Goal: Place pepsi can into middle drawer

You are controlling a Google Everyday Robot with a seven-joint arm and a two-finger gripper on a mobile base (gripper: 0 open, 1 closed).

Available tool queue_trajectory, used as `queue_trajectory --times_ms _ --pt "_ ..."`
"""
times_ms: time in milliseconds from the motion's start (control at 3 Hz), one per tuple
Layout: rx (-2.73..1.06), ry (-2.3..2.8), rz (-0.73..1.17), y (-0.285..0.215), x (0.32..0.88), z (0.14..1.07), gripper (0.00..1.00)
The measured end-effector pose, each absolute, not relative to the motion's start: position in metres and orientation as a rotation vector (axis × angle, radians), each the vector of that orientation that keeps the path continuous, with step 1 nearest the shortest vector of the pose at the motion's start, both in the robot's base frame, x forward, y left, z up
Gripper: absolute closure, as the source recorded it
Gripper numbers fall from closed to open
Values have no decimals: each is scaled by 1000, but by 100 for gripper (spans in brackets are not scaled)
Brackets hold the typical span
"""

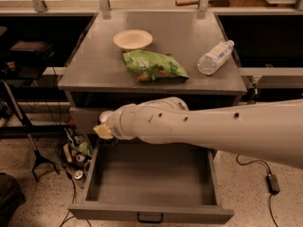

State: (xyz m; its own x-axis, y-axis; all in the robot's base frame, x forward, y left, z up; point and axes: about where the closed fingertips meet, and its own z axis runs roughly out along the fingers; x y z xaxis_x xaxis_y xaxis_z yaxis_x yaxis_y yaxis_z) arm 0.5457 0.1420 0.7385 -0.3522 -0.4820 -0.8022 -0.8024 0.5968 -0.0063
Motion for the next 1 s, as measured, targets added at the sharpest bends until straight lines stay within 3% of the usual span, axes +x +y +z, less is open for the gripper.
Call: queue_trajectory --times_ms 1000 --pt "-1063 1988 534 156 534 680 100"
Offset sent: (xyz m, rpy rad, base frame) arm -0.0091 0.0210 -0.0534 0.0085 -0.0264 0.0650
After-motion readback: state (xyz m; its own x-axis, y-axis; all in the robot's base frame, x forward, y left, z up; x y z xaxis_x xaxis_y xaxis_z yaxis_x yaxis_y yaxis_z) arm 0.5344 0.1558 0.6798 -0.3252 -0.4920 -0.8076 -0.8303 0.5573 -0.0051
